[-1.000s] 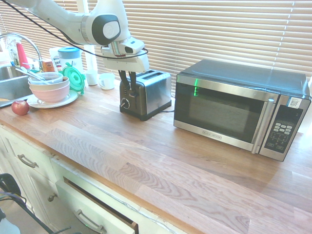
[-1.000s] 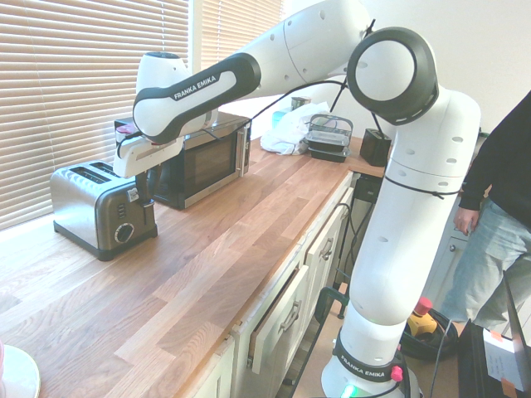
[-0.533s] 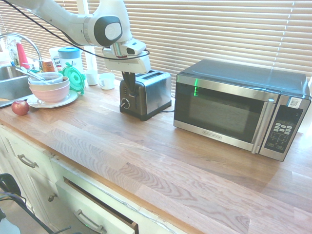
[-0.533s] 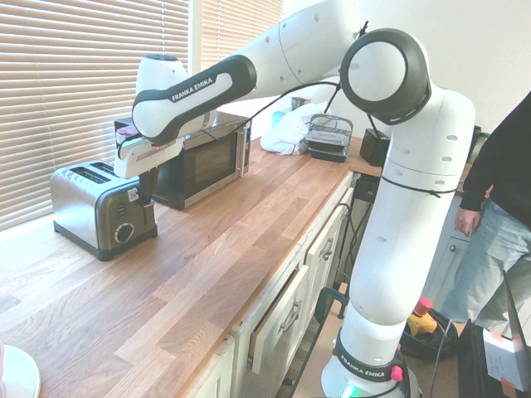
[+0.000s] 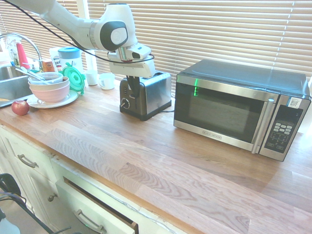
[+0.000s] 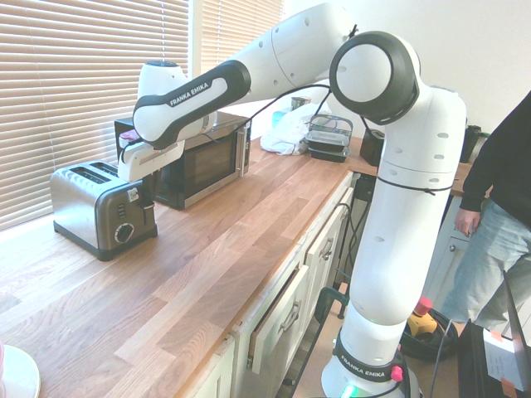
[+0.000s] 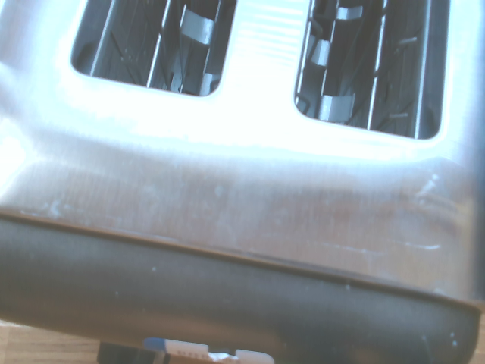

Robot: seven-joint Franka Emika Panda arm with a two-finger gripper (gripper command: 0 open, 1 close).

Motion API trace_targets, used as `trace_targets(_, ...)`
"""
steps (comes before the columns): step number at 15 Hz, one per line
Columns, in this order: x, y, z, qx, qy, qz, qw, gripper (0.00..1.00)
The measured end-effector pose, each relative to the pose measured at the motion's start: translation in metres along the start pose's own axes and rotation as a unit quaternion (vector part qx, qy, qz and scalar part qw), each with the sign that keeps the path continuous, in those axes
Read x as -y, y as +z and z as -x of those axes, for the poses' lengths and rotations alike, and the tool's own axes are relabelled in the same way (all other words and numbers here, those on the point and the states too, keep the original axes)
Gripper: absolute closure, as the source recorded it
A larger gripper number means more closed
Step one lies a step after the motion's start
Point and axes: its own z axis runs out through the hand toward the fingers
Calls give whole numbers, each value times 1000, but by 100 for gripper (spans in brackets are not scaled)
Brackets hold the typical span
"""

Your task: Press the toaster

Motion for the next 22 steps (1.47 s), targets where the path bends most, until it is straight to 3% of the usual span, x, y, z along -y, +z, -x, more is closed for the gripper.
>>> trace_targets(13,5,0,4,-4,-10,4,1000,100)
trace_targets(18,8,47,7,6,-11,35,999,100)
trace_targets(22,9,46,7,3,-12,38,999,100)
